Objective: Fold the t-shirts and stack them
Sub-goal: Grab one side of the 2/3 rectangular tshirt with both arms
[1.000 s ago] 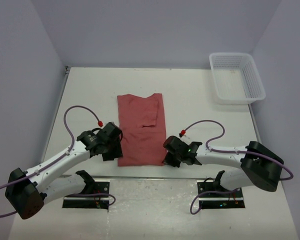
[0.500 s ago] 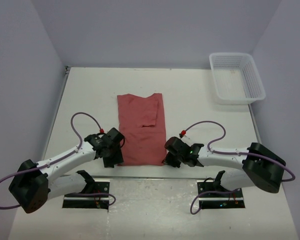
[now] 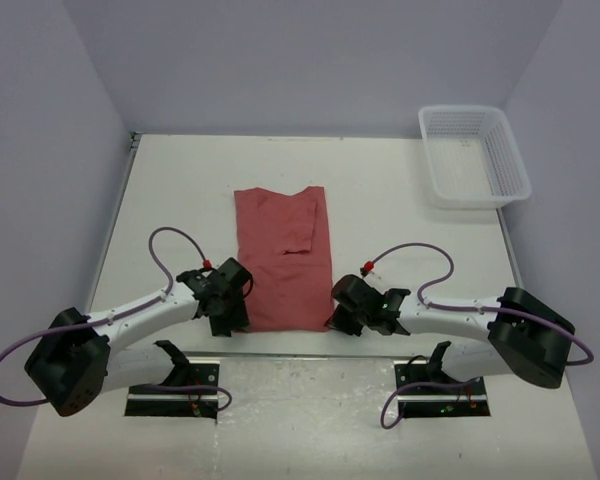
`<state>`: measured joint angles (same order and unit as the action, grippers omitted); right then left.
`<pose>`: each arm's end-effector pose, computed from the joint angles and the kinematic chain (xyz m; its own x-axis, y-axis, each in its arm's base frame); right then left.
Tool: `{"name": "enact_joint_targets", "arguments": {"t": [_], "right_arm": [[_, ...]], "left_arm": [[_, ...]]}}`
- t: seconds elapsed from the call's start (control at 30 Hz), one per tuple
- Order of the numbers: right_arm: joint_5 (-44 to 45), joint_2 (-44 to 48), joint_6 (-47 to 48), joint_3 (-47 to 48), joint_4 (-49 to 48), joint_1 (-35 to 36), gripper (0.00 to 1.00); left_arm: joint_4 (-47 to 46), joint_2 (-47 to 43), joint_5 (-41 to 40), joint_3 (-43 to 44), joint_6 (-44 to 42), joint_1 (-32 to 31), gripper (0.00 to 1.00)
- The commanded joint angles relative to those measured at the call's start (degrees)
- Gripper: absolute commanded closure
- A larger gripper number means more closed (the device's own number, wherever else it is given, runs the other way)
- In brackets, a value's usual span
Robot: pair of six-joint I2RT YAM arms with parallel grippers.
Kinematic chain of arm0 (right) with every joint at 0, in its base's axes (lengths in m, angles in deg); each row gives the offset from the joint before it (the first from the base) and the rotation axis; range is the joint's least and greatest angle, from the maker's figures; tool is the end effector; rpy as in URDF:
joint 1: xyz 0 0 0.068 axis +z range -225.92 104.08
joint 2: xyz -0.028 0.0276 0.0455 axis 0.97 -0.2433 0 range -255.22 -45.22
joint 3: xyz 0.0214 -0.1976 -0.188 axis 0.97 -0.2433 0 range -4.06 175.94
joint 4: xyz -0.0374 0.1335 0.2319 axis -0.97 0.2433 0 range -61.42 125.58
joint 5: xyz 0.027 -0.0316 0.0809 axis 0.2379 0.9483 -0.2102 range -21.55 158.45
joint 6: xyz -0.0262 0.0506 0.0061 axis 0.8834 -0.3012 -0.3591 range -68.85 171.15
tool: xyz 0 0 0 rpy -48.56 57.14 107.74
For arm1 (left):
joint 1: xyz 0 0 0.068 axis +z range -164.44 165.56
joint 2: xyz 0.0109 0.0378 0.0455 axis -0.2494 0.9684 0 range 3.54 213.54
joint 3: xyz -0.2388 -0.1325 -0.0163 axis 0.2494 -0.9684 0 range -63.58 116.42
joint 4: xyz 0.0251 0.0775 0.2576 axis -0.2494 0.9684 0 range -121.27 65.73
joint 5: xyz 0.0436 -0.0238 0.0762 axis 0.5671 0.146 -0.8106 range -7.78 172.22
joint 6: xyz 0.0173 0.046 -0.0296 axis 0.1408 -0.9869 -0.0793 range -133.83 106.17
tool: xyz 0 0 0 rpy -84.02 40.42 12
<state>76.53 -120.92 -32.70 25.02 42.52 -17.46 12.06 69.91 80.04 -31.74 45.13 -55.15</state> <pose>0.1247 0.1921 0.1271 -0.8518 0.4939 -0.1744 0.3663 0.7997 0.4758 0.1385 -0.1172 0.1493 -0.9353 -0.3248 -0.1402 -0.3021 0.9396 -0.1611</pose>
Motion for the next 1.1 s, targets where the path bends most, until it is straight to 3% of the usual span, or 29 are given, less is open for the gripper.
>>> {"name": "enact_joint_targets", "arguments": {"t": [0.0,0.47,0.8,0.93,0.97,1.07], "right_arm": [[3.97,-1.73,1.24,-3.50,10.94,0.17,1.00],[3.26,-1.82,0.89,-3.51,11.03,0.34,1.00],[3.35,-2.87,0.89,-2.19,11.55,1.31,1.00],[3.26,-3.66,0.62,-2.10,11.64,1.66,1.00],[3.35,-3.75,0.53,-1.92,11.82,1.66,1.00],[3.79,-3.32,0.45,-1.40,12.69,1.66,1.00]], "left_arm": [[-3.33,1.22,-0.20,-1.69,0.10,-0.51,0.53],[-3.69,0.69,-3.89,-1.25,-0.07,-0.43,0.62],[-5.80,6.40,-5.73,-2.74,0.10,-0.42,0.69],[-7.12,7.28,-6.44,-3.44,-0.16,-0.25,0.87],[-7.12,7.28,-6.44,-3.45,-0.07,-0.25,0.97],[-6.42,6.41,-5.91,-3.27,-0.33,-0.25,1.00]]}}
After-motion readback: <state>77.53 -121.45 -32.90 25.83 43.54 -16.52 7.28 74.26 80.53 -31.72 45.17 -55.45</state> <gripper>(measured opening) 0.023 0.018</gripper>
